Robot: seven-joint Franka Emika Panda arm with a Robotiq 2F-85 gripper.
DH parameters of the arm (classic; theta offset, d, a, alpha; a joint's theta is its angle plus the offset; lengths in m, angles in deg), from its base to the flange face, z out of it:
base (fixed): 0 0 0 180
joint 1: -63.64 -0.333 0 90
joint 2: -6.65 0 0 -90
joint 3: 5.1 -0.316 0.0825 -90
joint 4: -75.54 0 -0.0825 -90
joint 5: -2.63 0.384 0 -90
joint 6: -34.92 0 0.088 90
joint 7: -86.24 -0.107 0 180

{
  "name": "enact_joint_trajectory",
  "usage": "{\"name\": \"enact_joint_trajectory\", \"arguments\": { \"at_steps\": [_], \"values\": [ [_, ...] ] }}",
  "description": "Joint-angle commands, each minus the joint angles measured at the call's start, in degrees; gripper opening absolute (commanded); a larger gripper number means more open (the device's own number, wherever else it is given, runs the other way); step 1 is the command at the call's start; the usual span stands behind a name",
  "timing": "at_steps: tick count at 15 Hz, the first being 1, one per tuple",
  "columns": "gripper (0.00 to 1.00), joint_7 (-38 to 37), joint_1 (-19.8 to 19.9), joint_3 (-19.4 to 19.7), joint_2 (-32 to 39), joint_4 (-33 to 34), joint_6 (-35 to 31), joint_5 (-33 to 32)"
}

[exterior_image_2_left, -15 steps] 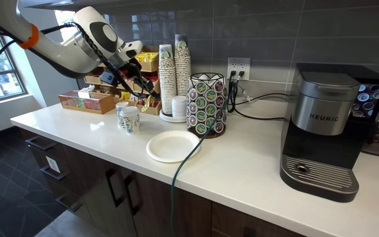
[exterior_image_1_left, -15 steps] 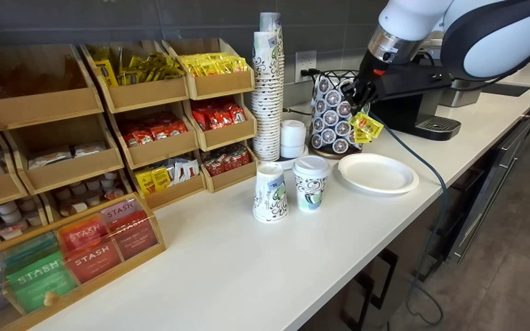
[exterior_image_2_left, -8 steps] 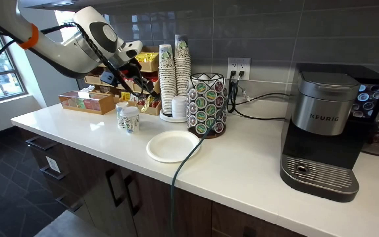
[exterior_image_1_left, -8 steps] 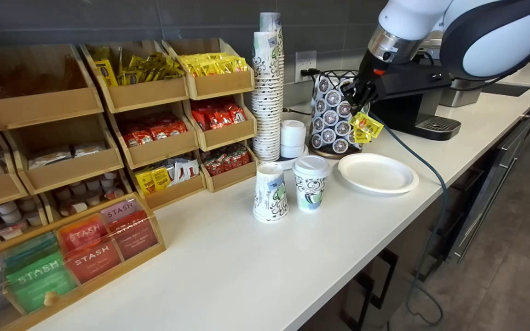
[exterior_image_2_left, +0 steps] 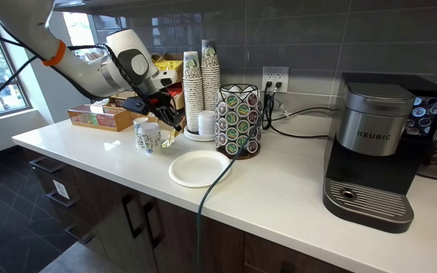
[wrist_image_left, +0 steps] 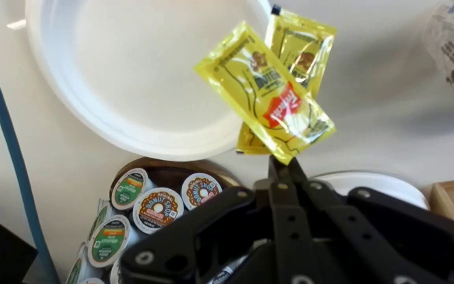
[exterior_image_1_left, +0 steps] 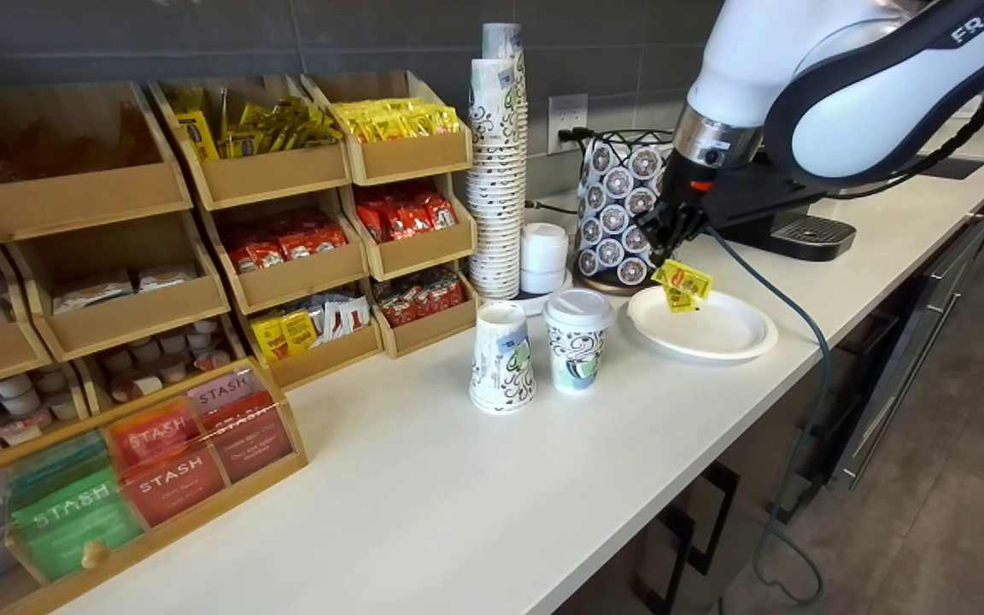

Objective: Put two yellow sachets on the plate

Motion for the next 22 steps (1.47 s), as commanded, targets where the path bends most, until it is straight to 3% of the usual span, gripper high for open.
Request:
{"name": "enact_joint_trajectory", "arguments": {
  "at_steps": [1,11,12,14,17,20,22],
  "values": [
    [0.00,6.5,-0.1,2.9,4.7,3.5,0.0,4.4],
    [0.01,15.1,0.2,6.4,15.0,8.8,0.8,11.8],
    [0.26,15.7,0.2,6.4,15.2,8.9,0.9,12.4],
    [0.32,16.9,0.3,6.2,14.3,8.5,0.8,13.7],
    [0.56,21.9,1.9,4.5,9.4,6.4,2.6,17.3],
    [0.77,31.9,4.0,3.1,3.2,3.7,10.3,20.2],
    [0.93,35.5,4.1,4.4,-1.1,1.8,15.5,18.9]
  ]
}}
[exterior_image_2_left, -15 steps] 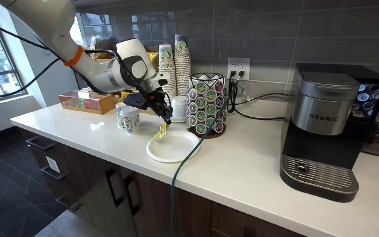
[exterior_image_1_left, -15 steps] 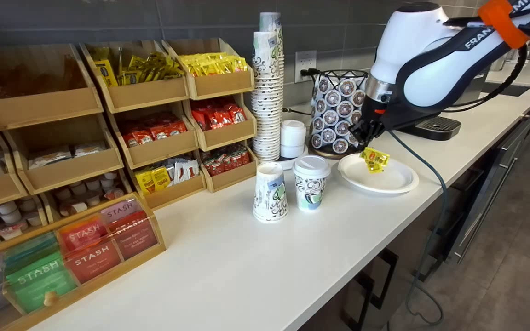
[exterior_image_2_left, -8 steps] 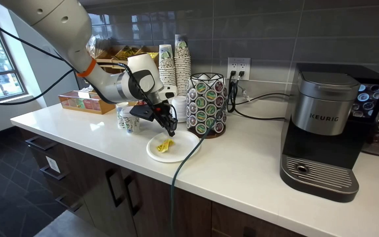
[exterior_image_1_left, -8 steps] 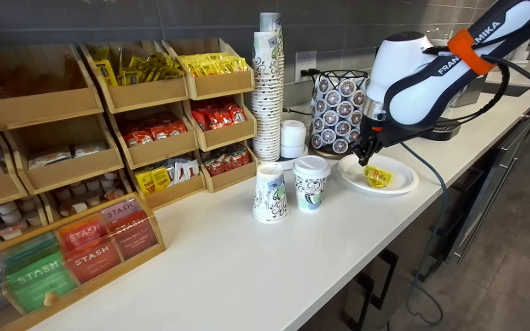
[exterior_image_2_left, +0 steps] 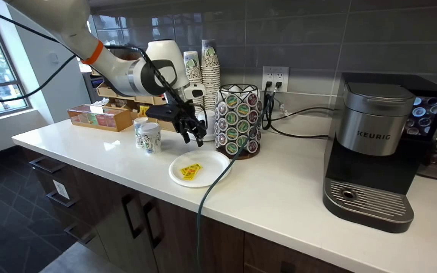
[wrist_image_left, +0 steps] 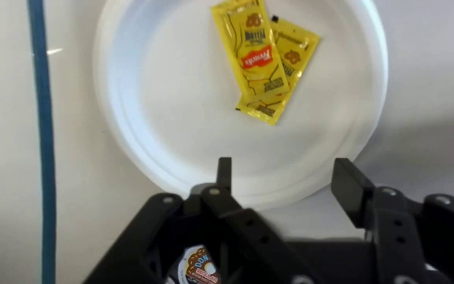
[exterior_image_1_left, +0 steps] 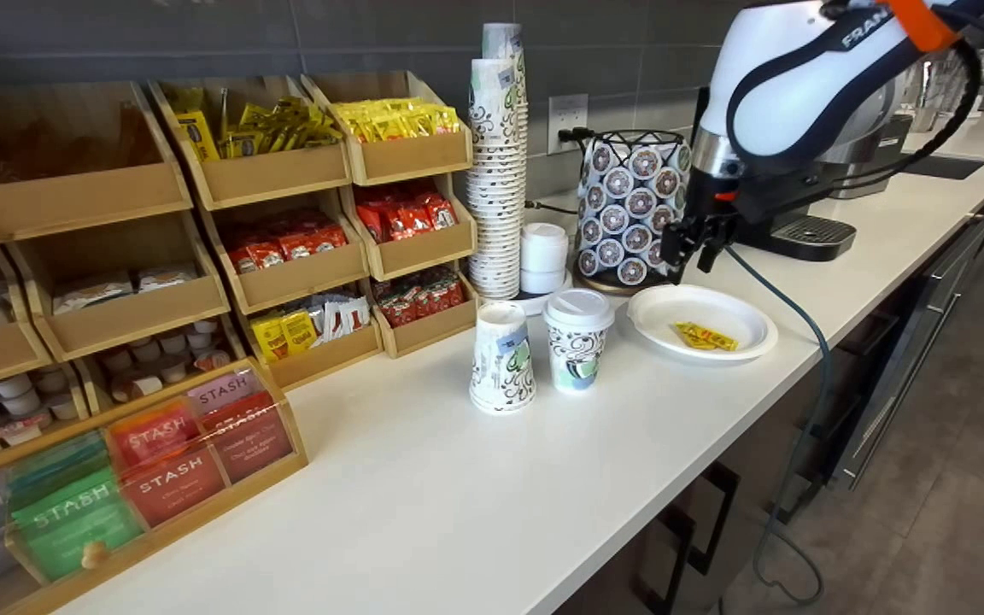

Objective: Put two yellow sachets on the plate

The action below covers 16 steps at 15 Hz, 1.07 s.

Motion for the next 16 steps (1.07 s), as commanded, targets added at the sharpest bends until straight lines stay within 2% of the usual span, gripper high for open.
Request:
{"name": "enact_joint_trajectory", "arguments": {
  "at_steps": [1,6,12,13,16],
  "values": [
    [0.99,6.9,1.5,0.3,-9.7,-5.8,8.7,-0.5],
    [1.00,4.8,1.4,0.7,-19.5,-9.0,17.8,-1.7],
    [1.00,2.5,1.5,0.0,-26.9,-10.8,29.5,-0.7],
    [1.00,3.8,1.6,0.4,-24.0,-8.1,27.6,-0.5],
    [1.00,3.7,1.6,0.3,-24.6,-8.1,28.0,-0.5]
  ]
}}
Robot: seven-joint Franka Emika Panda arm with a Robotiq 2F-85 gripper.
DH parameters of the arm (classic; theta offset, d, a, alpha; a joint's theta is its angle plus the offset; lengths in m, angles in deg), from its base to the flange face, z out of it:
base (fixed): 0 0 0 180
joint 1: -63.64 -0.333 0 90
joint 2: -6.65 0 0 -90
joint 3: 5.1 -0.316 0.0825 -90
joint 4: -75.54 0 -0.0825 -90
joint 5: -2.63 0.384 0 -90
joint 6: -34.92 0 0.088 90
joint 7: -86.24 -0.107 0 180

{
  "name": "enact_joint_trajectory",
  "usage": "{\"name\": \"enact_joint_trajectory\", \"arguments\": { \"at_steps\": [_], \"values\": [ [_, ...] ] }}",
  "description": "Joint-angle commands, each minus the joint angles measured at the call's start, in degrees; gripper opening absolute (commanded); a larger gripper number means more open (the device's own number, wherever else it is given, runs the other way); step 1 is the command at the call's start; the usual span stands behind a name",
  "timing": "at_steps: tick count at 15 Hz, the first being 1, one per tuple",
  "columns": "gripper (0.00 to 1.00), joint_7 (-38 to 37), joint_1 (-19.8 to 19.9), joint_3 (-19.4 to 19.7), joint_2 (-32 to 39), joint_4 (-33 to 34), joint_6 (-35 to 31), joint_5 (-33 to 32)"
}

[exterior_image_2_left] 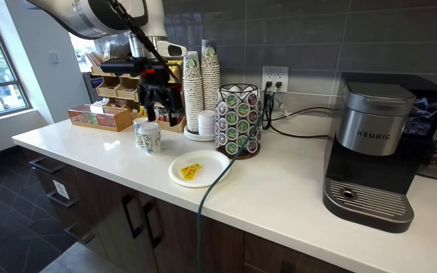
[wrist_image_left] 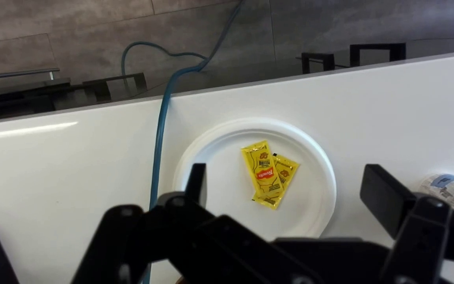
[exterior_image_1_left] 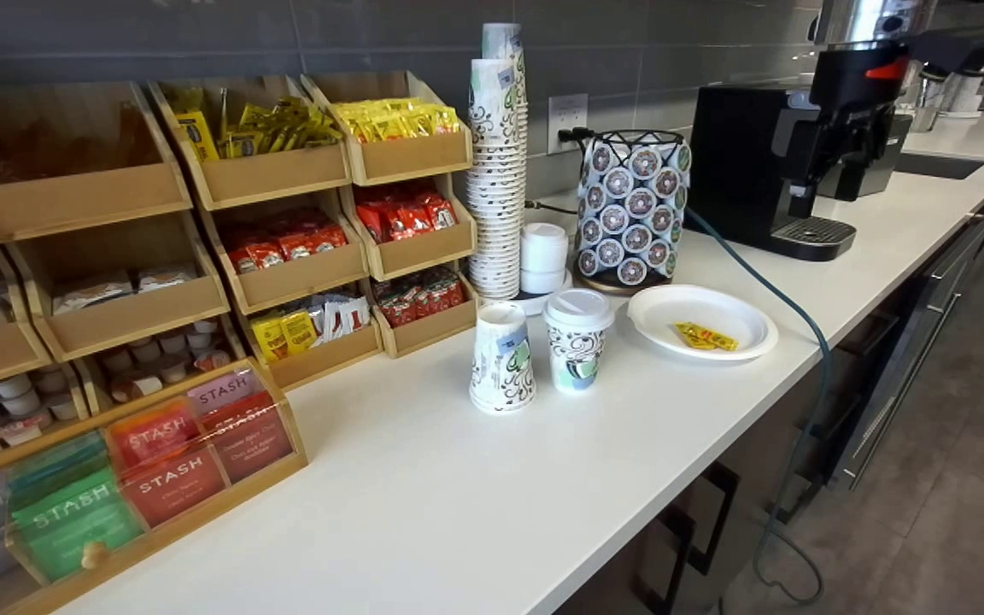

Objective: Put two yellow sachets on the plate

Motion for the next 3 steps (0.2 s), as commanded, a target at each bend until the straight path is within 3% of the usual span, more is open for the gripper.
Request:
{"name": "enact_joint_trajectory", "arguments": {
  "at_steps": [1,3],
  "values": [
    [1.00,0.1,0.3,-0.2,0.2,0.1,0.1,0.0],
    [1.00,0.1,0.2,-0.2,0.4,0.1,0.1,0.0]
  ]
}}
